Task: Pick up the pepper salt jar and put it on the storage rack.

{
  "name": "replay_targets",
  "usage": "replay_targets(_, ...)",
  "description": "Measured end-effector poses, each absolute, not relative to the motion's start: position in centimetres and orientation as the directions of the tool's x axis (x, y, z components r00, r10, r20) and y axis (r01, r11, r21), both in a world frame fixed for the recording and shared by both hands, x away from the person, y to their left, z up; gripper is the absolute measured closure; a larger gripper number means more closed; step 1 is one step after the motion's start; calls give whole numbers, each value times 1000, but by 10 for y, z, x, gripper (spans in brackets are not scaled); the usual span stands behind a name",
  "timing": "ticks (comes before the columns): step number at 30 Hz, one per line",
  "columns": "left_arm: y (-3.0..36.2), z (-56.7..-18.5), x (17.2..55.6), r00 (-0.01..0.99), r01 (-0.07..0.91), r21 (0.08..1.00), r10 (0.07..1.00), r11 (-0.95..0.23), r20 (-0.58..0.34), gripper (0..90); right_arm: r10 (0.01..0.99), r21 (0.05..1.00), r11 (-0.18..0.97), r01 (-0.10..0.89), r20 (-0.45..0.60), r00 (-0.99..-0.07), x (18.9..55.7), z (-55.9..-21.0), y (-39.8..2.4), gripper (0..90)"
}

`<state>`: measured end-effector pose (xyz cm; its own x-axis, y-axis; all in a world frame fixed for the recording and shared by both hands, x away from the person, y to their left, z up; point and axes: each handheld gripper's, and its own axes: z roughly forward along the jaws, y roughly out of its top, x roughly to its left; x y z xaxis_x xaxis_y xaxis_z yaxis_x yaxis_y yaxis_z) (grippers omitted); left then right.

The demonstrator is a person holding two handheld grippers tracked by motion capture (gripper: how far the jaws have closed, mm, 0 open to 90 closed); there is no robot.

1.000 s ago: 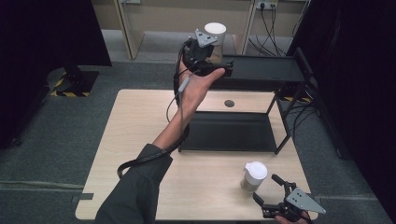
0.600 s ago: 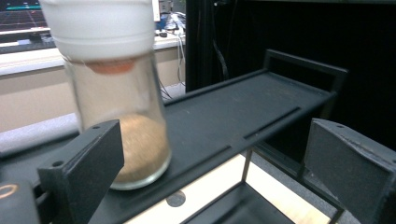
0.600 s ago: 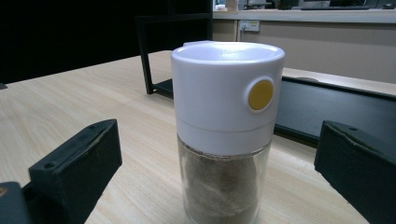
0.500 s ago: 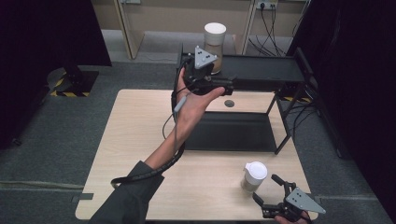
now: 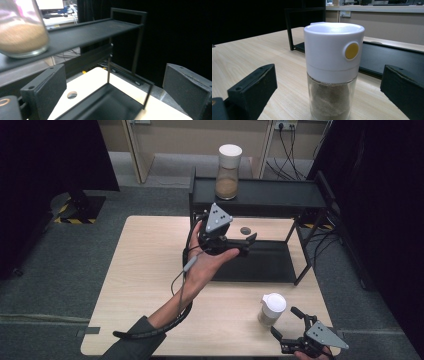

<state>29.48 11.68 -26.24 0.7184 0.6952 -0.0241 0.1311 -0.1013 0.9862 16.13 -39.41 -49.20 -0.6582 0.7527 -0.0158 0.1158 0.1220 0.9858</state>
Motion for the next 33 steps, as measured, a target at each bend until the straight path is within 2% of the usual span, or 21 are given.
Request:
replay_targets(16,127,-307,272,775,146,987,628,-72,-69,44,753,986,120,114,-16,-658,161,-492,-394,11)
replay_targets(33,136,-352,253,803,149,984,592,-92,-66,43,754,986,120,115,-15,-657,161,-492,-394,11)
